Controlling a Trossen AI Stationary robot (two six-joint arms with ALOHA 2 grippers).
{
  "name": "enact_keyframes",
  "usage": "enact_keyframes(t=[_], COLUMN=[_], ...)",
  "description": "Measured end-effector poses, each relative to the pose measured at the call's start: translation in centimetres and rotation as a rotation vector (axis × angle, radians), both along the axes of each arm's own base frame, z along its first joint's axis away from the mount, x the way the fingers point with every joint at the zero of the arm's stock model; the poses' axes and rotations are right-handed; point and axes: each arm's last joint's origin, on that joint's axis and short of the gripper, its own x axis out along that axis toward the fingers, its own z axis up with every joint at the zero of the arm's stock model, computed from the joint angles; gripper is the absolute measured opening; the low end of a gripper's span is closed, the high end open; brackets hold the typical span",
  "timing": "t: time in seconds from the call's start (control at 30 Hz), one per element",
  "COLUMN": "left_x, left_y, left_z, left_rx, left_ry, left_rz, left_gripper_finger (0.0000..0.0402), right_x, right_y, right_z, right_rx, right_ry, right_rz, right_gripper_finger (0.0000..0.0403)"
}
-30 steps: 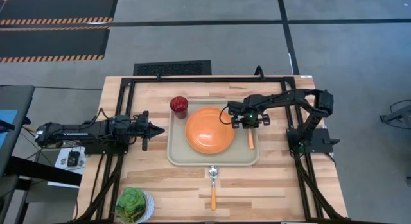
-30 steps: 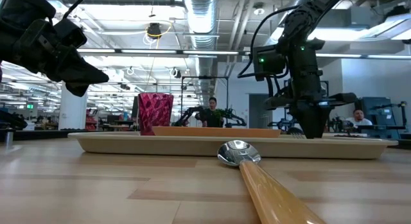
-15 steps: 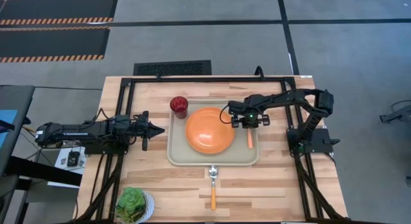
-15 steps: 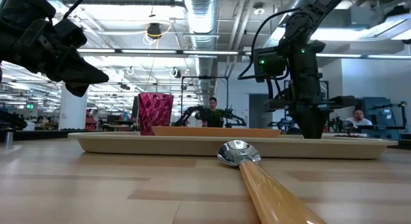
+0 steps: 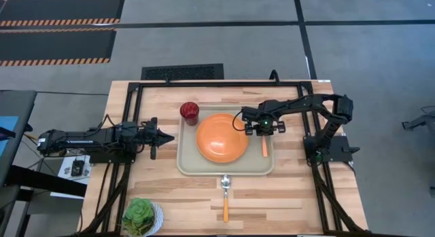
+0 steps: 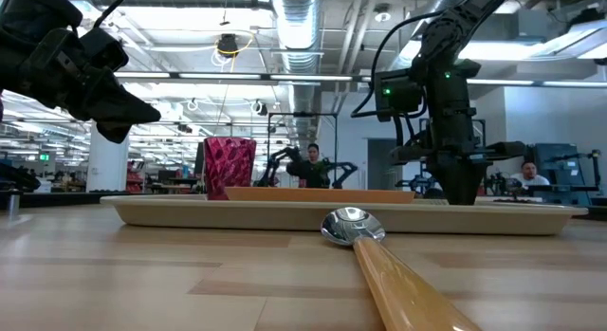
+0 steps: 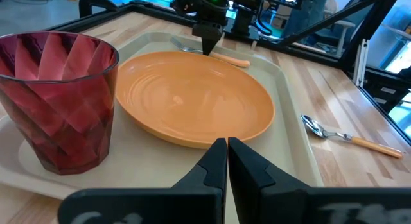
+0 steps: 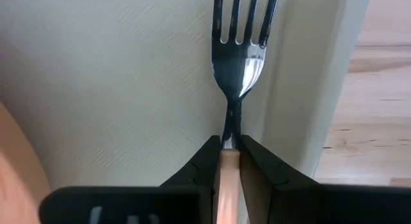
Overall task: Pick and place plate/cup/fork/spoon on tray
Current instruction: Put the orange fork to the right of the gray serving tray, then put the orange spoon to the right of the orange plate on the gray serving tray
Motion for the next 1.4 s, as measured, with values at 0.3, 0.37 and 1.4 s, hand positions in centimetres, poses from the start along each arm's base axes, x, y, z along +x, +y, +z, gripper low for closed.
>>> enact_keyframes(t=[0.3,0.37,1.4], left_x=[0.0,0.0,0.0], left_y=[0.0,0.0,0.0], left_z=[0.0,0.0,0.0], left_rx=[0.000,0.000,0.000], left_ry=[0.000,0.000,0.000], left_rz=[0.000,0.000,0.000], left_gripper_finger=[0.0000,0.0000,0.0000], right_x=[0.0,0.0,1.1], right_y=[0.0,0.0,0.2], right_z=[0.0,0.0,1.5], right_rx=[0.001,0.002,-0.053], right_ry=[0.001,0.003,-0.007], right_rz=[0.002,-0.001,0.030], right_gripper_finger=[0.0100,0.0112,0.0157])
